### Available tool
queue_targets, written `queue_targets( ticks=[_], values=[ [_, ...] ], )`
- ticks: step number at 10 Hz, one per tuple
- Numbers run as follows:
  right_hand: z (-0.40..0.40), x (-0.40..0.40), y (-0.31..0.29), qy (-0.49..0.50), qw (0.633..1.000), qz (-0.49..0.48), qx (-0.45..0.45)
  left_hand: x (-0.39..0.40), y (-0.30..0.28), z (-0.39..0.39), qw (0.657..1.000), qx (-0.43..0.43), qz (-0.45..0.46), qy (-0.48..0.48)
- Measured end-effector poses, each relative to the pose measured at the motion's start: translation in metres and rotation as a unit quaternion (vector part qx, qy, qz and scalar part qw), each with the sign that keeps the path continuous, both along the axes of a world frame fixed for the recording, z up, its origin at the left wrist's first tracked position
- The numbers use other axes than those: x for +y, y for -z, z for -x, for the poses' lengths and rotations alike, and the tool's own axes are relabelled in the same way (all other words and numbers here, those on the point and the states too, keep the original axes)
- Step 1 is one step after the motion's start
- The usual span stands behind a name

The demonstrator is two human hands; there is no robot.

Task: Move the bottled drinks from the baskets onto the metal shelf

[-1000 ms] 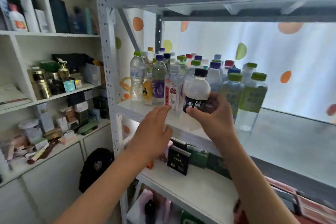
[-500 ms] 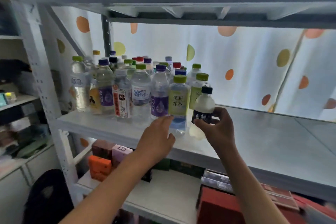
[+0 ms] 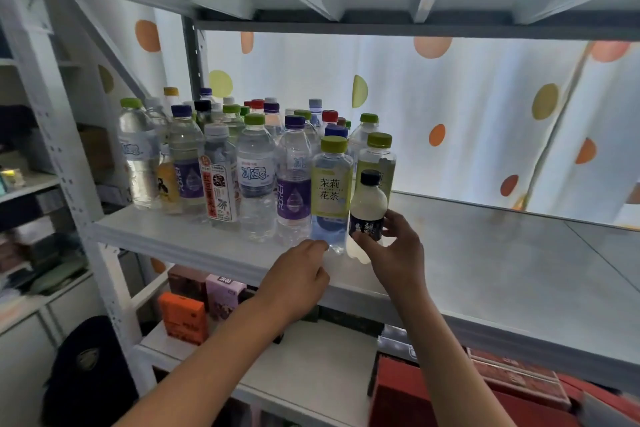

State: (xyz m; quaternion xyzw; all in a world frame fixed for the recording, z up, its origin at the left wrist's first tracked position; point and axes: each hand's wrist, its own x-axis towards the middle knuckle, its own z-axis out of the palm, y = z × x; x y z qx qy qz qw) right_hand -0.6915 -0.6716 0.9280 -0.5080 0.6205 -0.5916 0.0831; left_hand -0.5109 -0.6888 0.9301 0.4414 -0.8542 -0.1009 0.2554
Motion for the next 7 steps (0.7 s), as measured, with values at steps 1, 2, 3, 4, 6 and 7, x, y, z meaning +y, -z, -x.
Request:
queue_targets(
  ticks=[1,2,3,4,6,7],
  values=[
    [0.001,0.001,0.002,0.009,1.000,-0.015,0.010,0.000,0.000,-0.001,1.000,-0.014,-0.004,0.000],
    [0.001,0.000,0.001,0.011,1.000,-0.025,0.013,0.002,0.001,0.002,1.000,-0.019,0.006,0.005],
    [-0.001,0.002,0.002,0.013,0.999,-0.039,0.002,0.008,0.002,0.003,1.000,-0.019,0.011,0.001],
    [-0.002,0.005,0.004,0.018,0.998,-0.061,-0.022,0.013,0.001,0.002,1.000,-0.014,0.025,-0.003],
    [-0.014,0.039,0.002,0.054,0.995,-0.080,-0.018,0.035,-0.018,-0.012,0.988,-0.039,0.122,0.091],
    [-0.030,0.062,0.001,0.068,0.997,-0.032,0.007,0.038,-0.029,-0.023,0.984,-0.043,0.149,0.091]
  ],
)
